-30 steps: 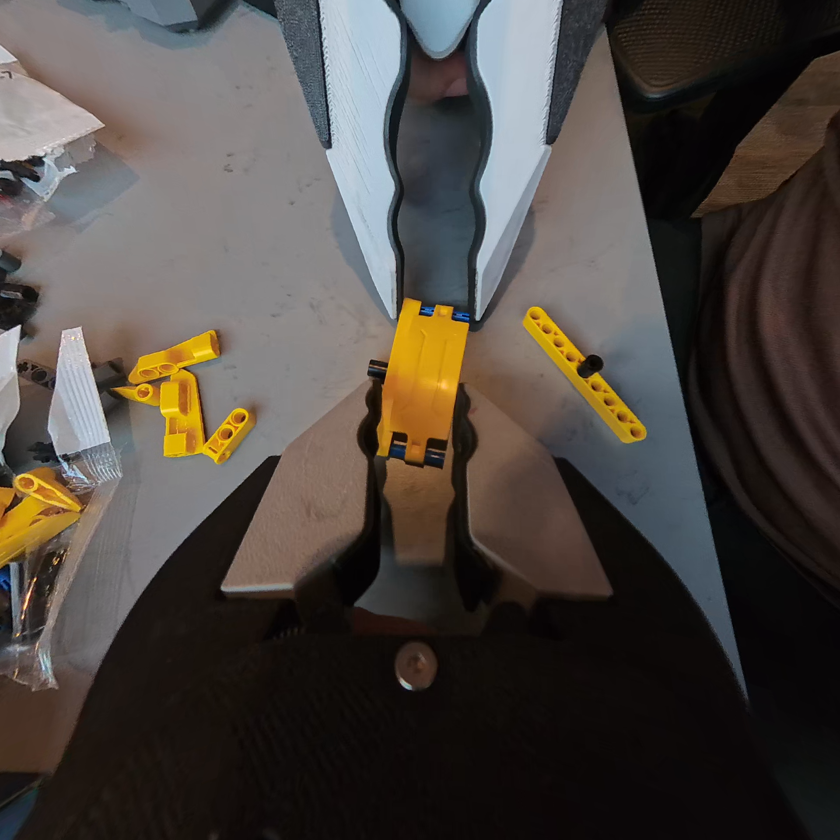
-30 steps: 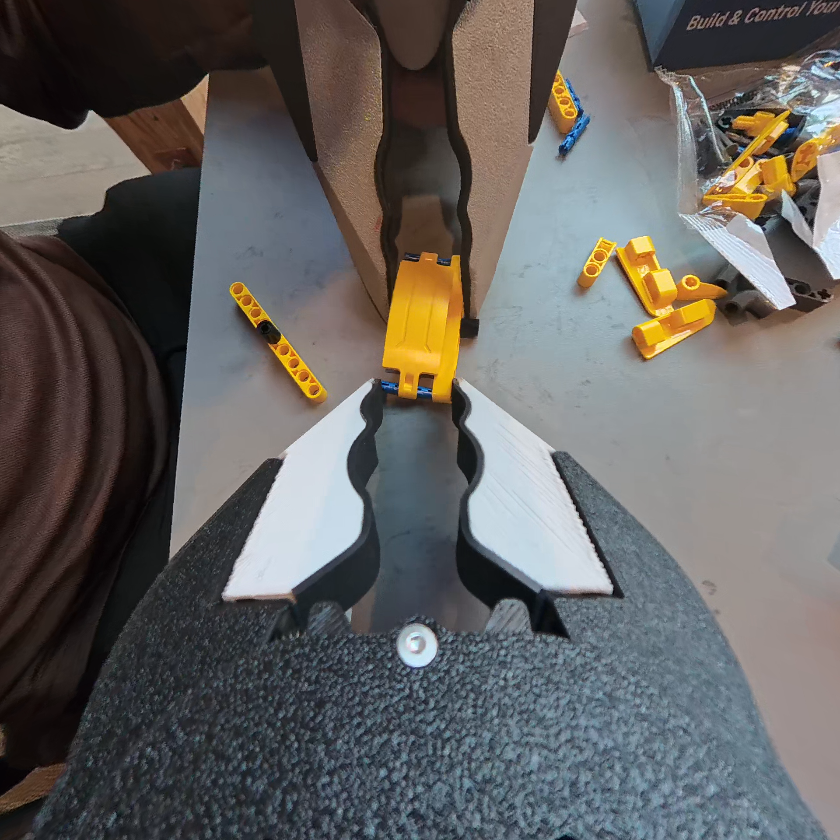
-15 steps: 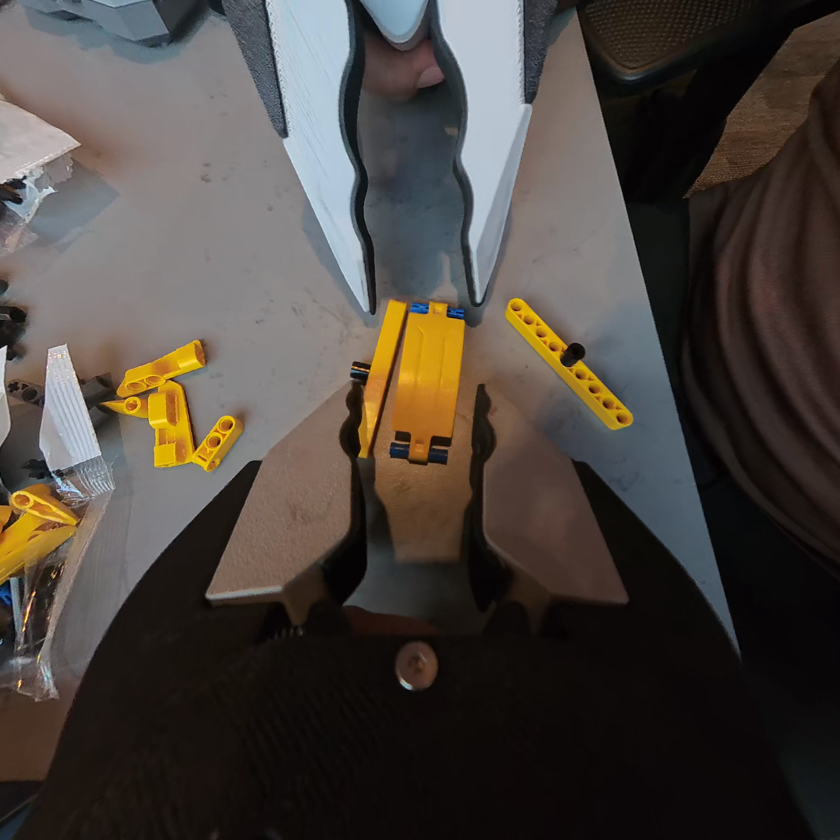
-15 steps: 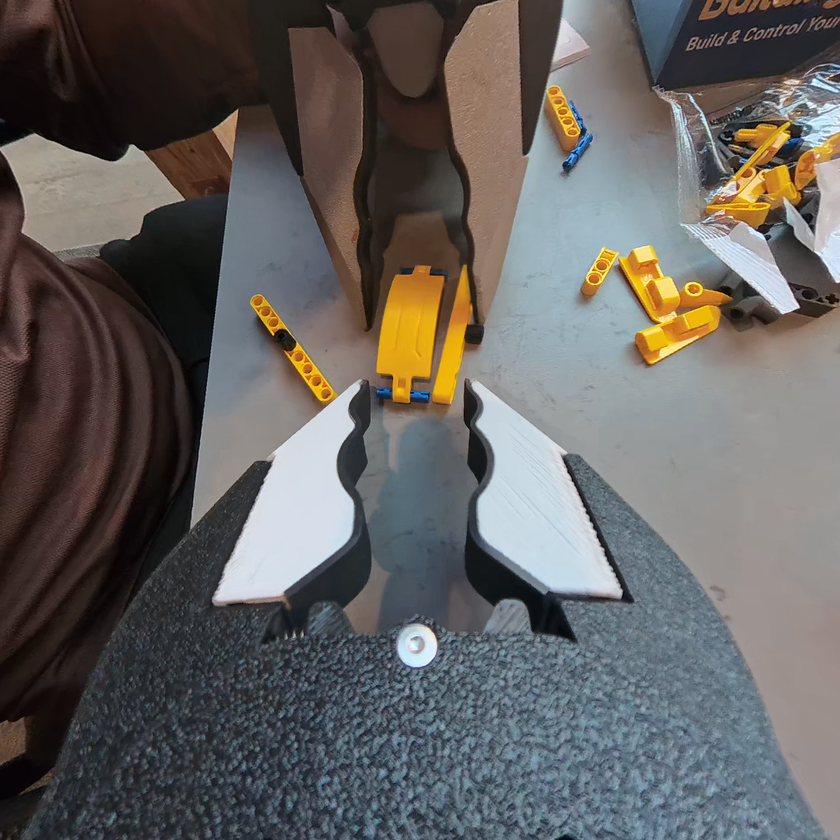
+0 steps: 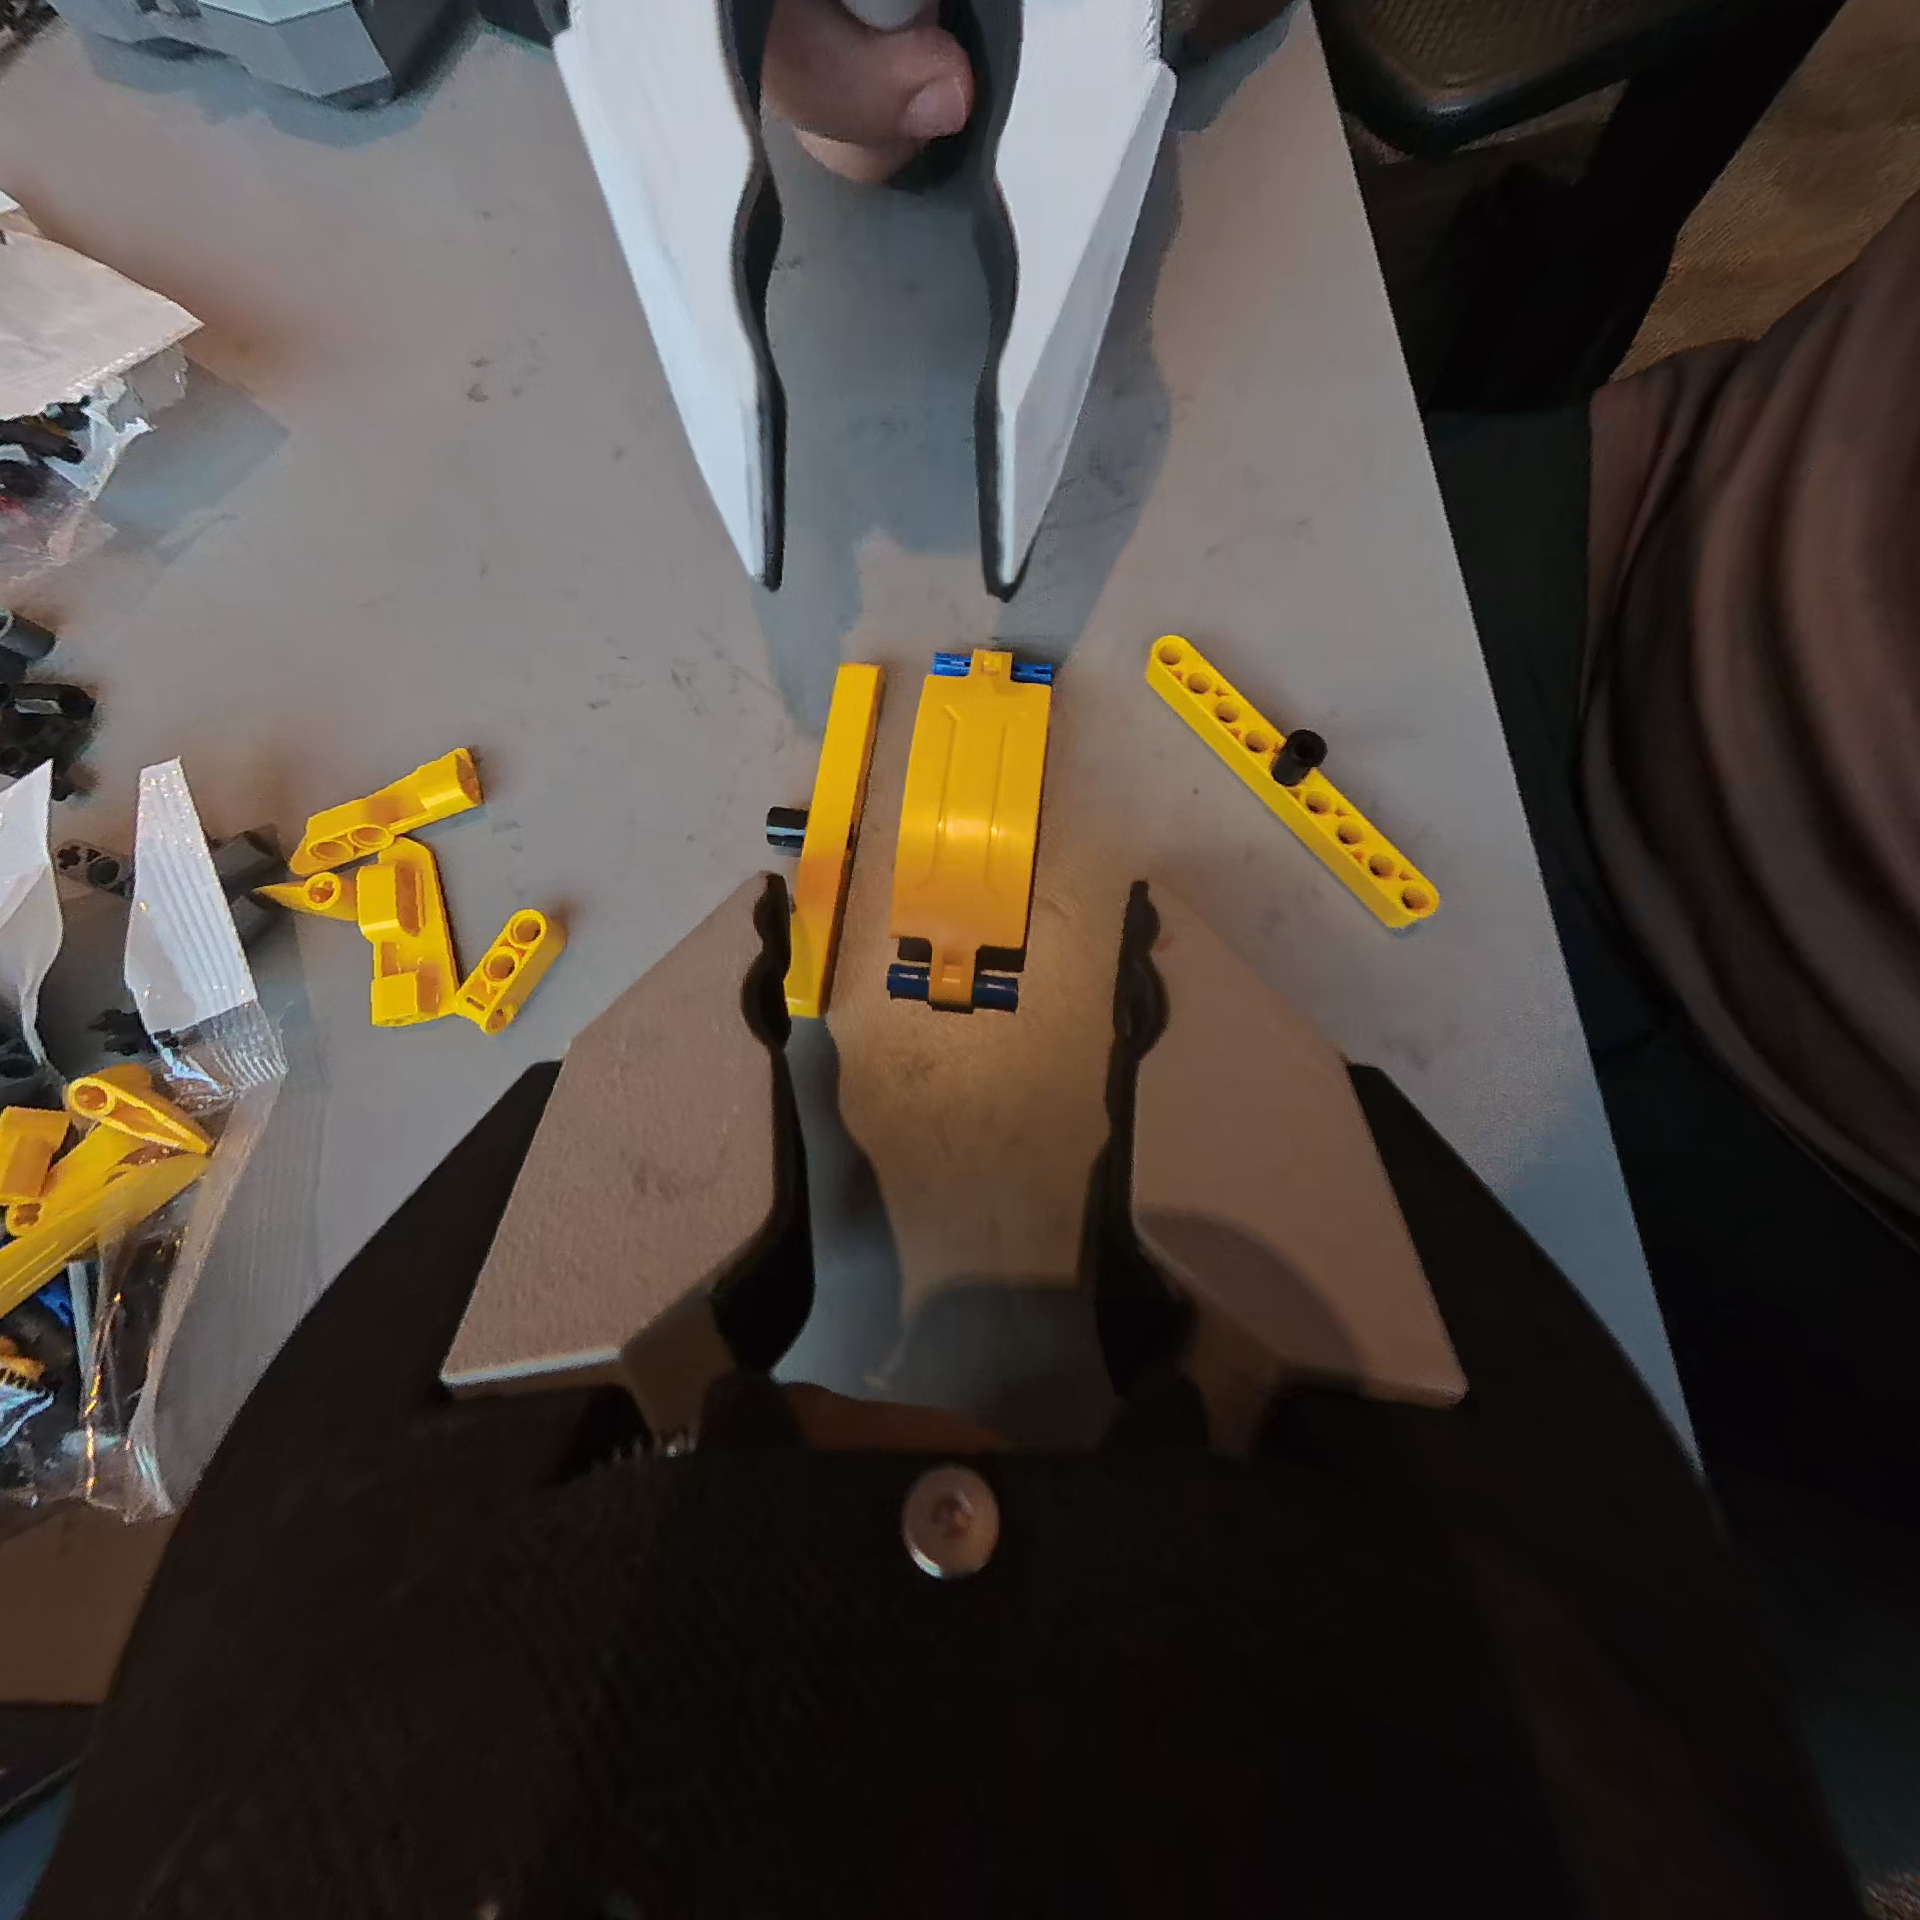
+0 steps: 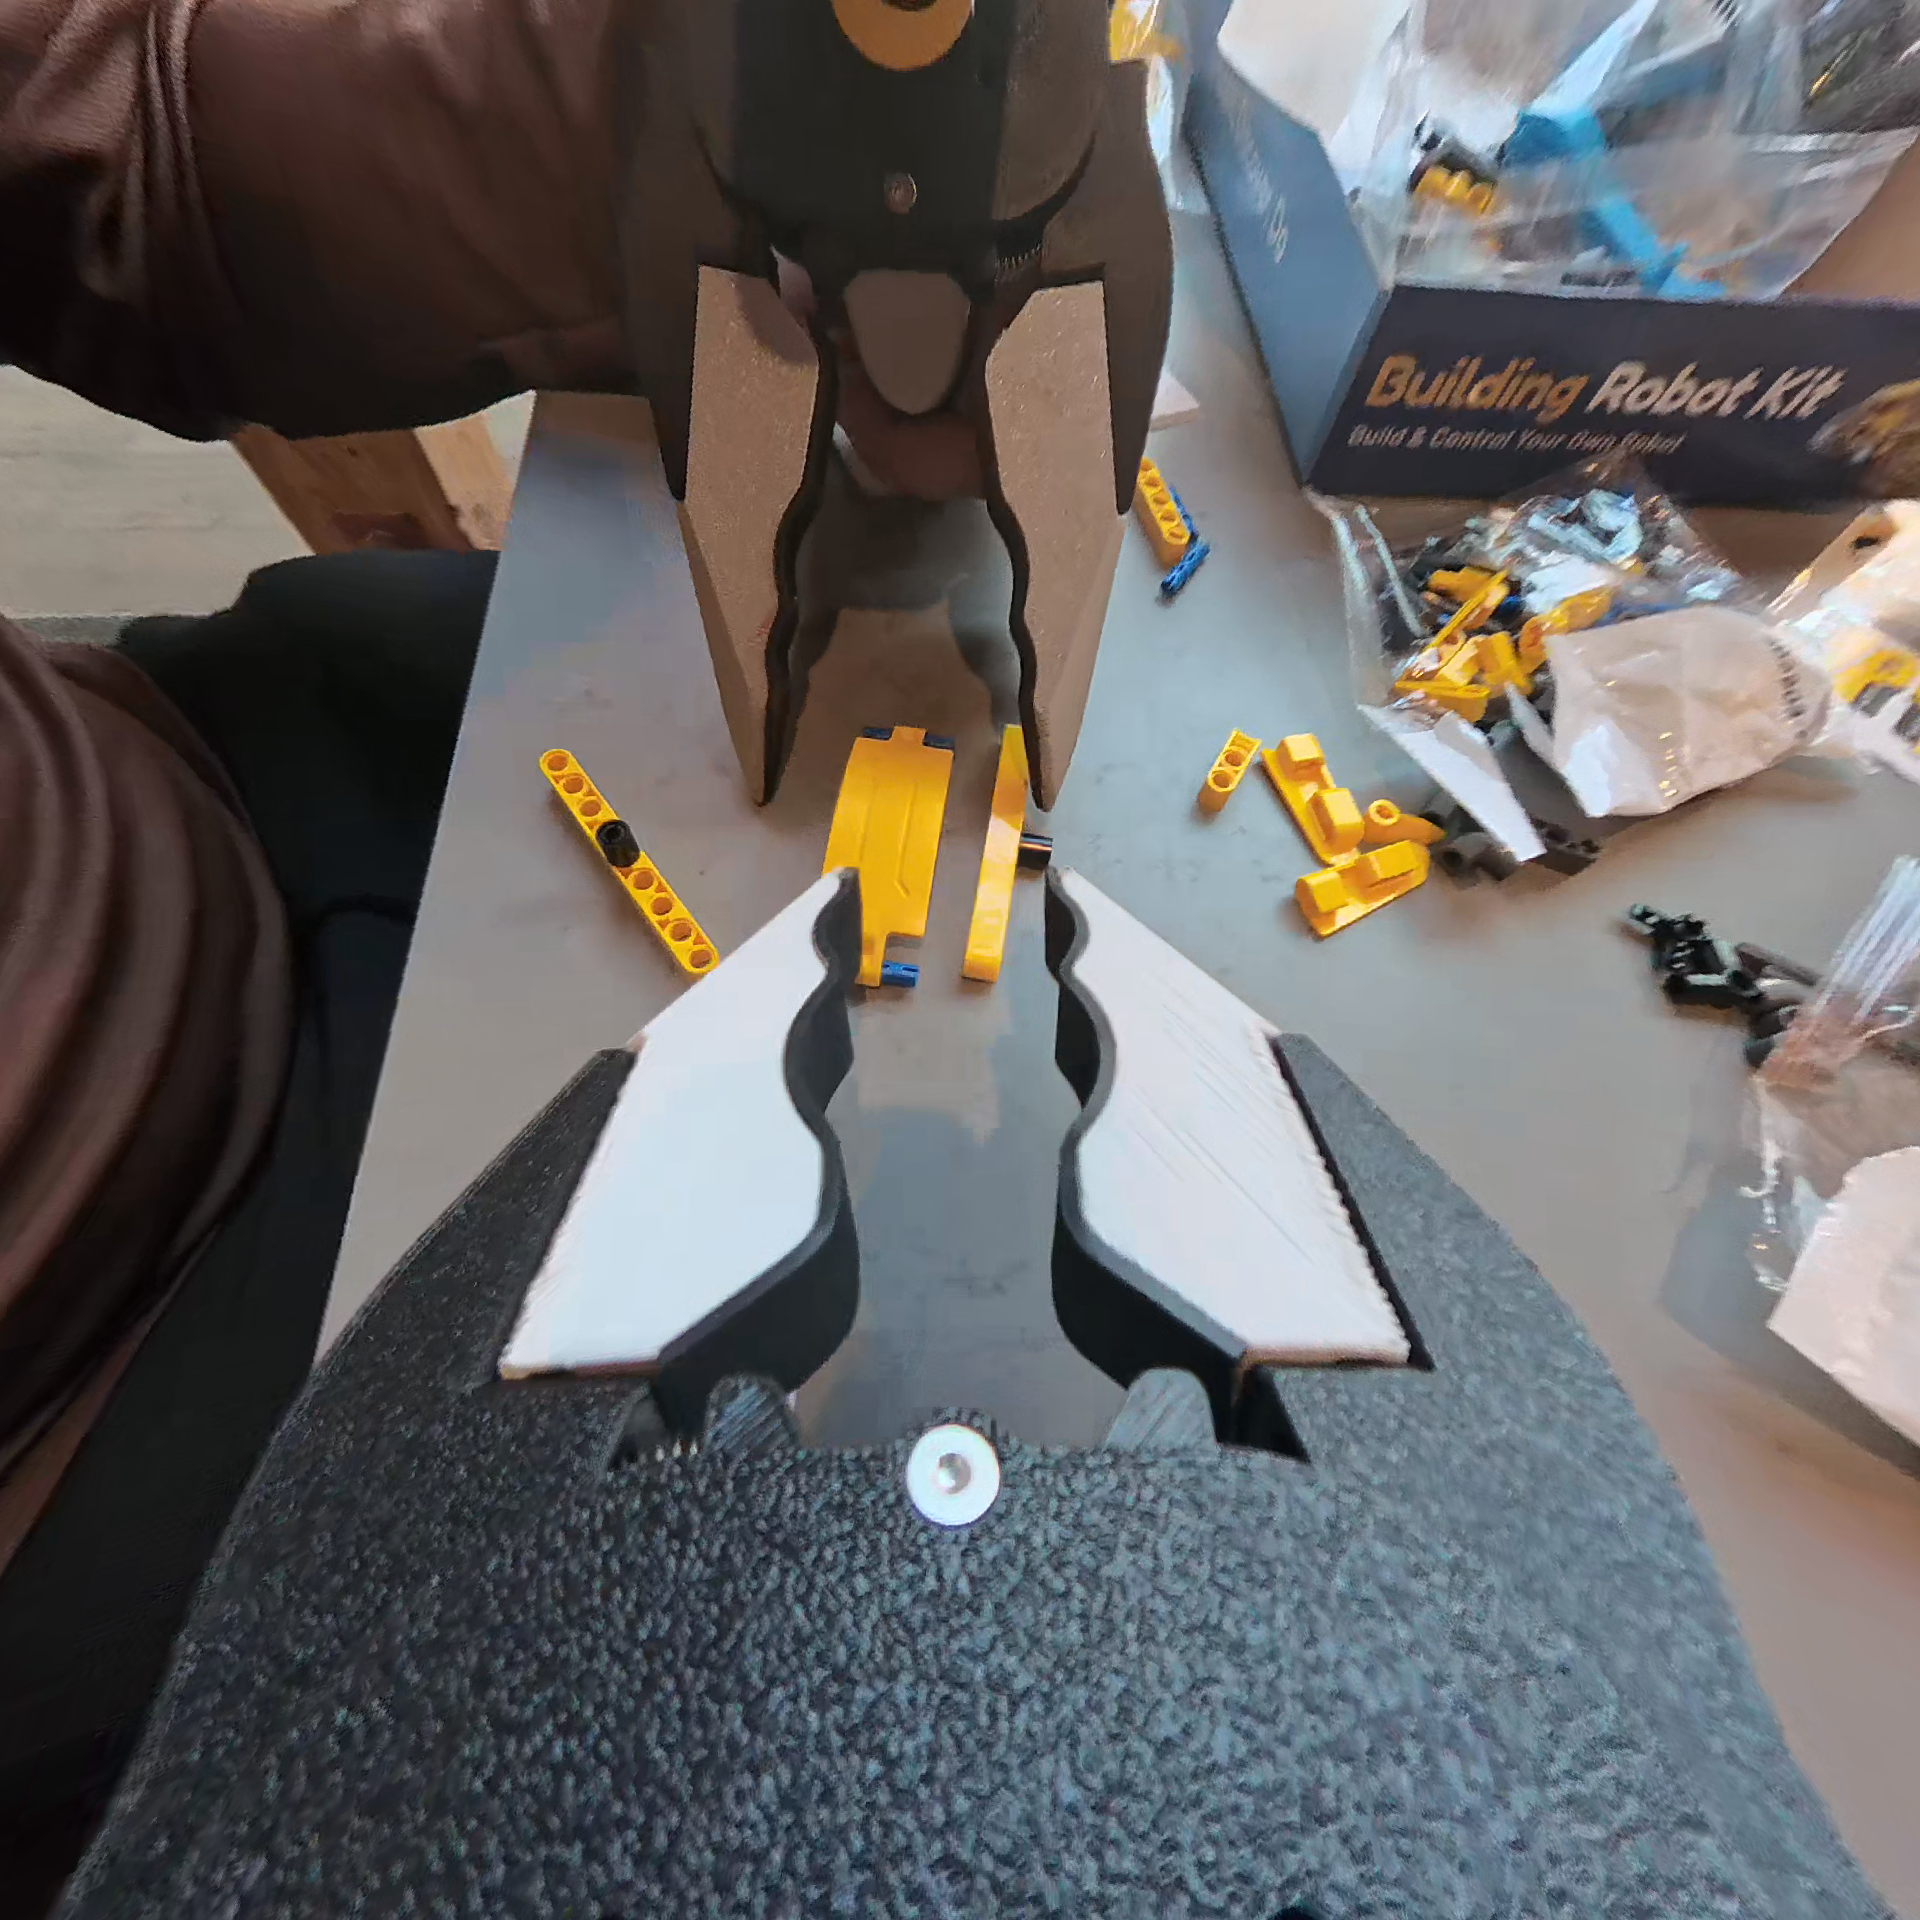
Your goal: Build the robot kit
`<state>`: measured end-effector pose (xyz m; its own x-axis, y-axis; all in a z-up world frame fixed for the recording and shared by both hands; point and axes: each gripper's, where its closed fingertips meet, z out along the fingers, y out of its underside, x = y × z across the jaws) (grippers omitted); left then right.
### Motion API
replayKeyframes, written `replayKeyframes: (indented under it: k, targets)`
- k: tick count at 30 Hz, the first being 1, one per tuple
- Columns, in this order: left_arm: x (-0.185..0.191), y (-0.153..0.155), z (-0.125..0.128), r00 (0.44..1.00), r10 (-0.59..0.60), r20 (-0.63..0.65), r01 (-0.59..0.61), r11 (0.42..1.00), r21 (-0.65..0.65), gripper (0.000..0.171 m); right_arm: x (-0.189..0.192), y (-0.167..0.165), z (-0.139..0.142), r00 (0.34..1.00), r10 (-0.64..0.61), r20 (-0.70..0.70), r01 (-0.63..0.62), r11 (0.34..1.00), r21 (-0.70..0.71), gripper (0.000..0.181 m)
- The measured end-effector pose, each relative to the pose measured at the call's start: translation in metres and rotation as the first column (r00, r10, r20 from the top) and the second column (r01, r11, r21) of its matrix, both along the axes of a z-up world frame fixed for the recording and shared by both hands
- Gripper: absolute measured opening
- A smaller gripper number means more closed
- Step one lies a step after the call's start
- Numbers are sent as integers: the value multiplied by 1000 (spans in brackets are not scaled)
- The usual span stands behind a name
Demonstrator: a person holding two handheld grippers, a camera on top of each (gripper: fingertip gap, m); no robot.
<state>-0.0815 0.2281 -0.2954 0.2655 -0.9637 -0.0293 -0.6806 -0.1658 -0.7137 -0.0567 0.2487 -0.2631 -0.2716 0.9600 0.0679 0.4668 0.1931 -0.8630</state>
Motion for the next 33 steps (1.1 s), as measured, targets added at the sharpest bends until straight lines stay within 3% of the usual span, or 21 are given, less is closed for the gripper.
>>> replayKeyframes:
  k: [5, 12, 19, 21, 26, 30, 33]
  targets:
    - [-3, -1, 6, 999, 6, 37, -6, 1000, -5, 62, 1, 2, 6, 995, -77, -70, 85, 989, 124, 22]
    - [-9, -5, -1, 1000, 8, 1, -8, 999, -33, 60, 6, -27, -11, 982, -174, 69, 170, 984, 51, 28]
    - [-2, -23, 0, 998, -57, 13, 58, 996, -70, 60, 6, -1, -26, 942, -313, 118, 275, 927, 256, 41]
    - [-2, -28, 0, 997, -76, 21, 77, 993, -87, 58, 14, 20, -27, 915, -384, 121, 341, 898, 277, 31]
    - [1, -29, 6, 994, -93, 50, 97, 993, -73, 51, 22, 37, -18, 899, -430, 84, 412, 895, 173, 30]
    - [-4, -5, 14, 999, -11, 53, 10, 999, 33, 44, 18, 23, -11, 918, -390, 76, 389, 921, 29, 29]
    - [-10, 16, 22, 997, 54, 52, -62, 987, 148, 31, 17, 18, -14, 926, -366, 96, 367, 930, 4, 27]
